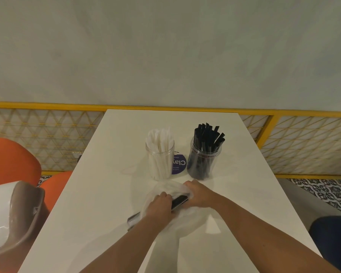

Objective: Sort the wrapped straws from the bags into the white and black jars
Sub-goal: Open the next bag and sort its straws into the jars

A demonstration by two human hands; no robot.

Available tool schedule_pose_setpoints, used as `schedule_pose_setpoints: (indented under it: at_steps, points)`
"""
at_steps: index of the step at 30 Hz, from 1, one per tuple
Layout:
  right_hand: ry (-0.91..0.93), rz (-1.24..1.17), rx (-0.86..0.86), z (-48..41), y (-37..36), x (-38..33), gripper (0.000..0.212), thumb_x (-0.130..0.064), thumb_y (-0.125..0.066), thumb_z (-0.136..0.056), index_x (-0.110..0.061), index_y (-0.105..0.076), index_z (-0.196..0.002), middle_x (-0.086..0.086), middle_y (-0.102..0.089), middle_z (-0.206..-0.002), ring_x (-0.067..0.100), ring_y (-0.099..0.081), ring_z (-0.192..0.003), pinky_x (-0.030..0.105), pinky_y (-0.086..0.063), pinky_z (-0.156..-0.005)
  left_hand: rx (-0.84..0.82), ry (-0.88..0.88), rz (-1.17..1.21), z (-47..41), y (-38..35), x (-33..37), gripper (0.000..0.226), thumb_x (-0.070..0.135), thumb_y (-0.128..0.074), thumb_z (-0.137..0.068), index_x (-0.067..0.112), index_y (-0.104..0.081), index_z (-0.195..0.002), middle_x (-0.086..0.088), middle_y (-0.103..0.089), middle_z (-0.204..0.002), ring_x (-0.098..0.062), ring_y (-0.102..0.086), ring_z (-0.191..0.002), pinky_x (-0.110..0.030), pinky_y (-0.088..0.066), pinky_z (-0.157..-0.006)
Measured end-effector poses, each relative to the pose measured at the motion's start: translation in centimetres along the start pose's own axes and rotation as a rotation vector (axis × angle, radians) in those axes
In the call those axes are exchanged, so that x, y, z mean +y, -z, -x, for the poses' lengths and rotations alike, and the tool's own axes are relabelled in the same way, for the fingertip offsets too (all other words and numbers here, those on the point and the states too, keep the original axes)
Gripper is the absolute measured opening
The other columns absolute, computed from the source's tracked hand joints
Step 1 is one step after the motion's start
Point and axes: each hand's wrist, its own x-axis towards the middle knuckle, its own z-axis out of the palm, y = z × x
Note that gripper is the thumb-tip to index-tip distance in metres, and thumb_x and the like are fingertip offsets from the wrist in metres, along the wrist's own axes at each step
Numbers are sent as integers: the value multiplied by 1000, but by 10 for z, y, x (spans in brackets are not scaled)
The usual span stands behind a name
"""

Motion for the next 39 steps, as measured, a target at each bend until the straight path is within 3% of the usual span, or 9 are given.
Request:
schedule_pose_setpoints:
  at_steps: [2,4,16,21,26,31,34,36,39]
  points:
    - [-35,56,62,-3,-1,3,19,-13,-60,-85,-12,-53,-103,15,-53,-119,30,-52,-110,25,-36,-81,-3,4,-23,-1,0,1,32,27,-51,-92,12,-50,-120,-7,-51,-123,-24,-50,-113,-33,-41,-94]
    - [-78,62,121,-5,0,6,20,-3,-51,-86,-20,-49,-75,18,-59,-115,31,-55,-108,21,-34,-75,-5,19,-6,0,0,1,29,25,-51,-92,14,-51,-119,-7,-55,-123,-24,-53,-114,-33,-41,-98]
    - [-323,-61,47,-4,-3,12,12,-8,-48,-93,-3,-53,-103,12,-57,-90,32,-66,-87,29,-53,-61,-149,18,275,2,14,-9,38,28,-50,-89,21,-49,-127,-3,-58,-126,-22,-53,-116,-32,-40,-99]
    - [-401,-136,6,3,2,16,16,-10,-45,-94,-4,-49,-79,9,-54,-67,11,-52,-33,21,-45,-40,-217,-124,340,6,36,-5,27,29,-58,-88,13,-61,-109,-2,-60,-91,-14,-53,-83,-16,-37,-63]
    - [-332,-222,-58,12,8,21,22,-23,-53,-90,-10,-52,-108,2,-57,-81,9,-55,-54,16,-42,-46,-255,-161,767,7,57,-7,15,17,-68,-82,15,-62,-95,-1,-63,-77,-12,-59,-64,-25,-50,-67]
    - [-354,86,-237,18,16,18,15,-26,-54,-89,-19,-45,-79,0,-54,-74,10,-51,-53,17,-40,-46,-213,-172,1108,6,74,-3,5,12,-66,-85,11,-63,-90,-4,-66,-74,-16,-60,-66,-27,-52,-71]
    - [-319,109,-285,24,31,8,38,-22,-59,-86,-15,-45,-121,5,-54,-106,16,-55,-76,21,-45,-57,-182,-147,1268,7,83,2,5,13,-62,-89,8,-62,-90,-5,-66,-75,-15,-61,-63,-23,-52,-65]
    - [-187,140,-189,24,44,-2,63,-24,-65,-84,-11,-35,-138,9,-48,-130,23,-56,-103,27,-48,-75,-161,-137,1352,6,88,5,7,14,-61,-90,7,-61,-89,-5,-65,-74,-14,-59,-60,-22,-50,-61]
    - [81,-75,105,27,63,-30,45,-15,-62,-86,-5,-48,-128,4,-57,-104,15,-55,-90,19,-44,-72,-139,-144,1471,4,94,6,7,12,-58,-92,7,-61,-90,-5,-64,-71,-15,-57,-57,-25,-50,-59]
